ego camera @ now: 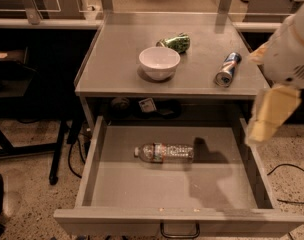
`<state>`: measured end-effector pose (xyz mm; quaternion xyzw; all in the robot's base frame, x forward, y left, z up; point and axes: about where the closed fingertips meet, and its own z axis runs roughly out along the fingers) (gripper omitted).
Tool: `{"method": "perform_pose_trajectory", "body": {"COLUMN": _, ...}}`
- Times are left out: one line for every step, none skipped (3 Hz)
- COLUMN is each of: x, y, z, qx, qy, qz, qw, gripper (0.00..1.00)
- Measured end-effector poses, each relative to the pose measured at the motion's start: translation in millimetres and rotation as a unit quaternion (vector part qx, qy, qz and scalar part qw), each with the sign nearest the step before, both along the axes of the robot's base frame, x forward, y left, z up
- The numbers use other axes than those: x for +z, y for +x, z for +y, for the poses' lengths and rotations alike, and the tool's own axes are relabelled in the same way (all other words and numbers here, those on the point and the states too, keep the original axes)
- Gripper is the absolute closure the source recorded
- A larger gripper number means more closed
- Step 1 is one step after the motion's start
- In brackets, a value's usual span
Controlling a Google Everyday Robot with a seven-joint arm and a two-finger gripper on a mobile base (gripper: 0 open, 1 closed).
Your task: Pick water bottle from top drawer and place on counter
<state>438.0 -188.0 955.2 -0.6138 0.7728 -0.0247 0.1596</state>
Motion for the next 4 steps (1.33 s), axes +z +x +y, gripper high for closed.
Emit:
{"method": "perform_pose_trajectory", "body": {"x": -34, "y": 5, "z": 46, "qx": 0.028, "qy": 0.006, "qz": 0.019, "qw": 0.9994, "gripper": 0.00}}
{"method": "perform_pose_trajectory", "body": {"x": -68, "y": 9, "z": 79, "qx": 0.047, "qy": 0.009, "qz": 0.047, "qw": 0.9977, "gripper": 0.00}}
{"method": "perform_pose_trajectory", "body": {"x": -69, "y": 9, "z": 80, "qx": 0.047, "qy": 0.009, "qz": 0.048, "qw": 0.9977, "gripper": 0.00}}
{"method": "perform_pose_trajectory", "body": {"x": -84, "y": -1, "z": 86, "qx": 0.056, "qy": 0.023, "qz": 0.044, "qw": 0.9972, "gripper": 0.00}}
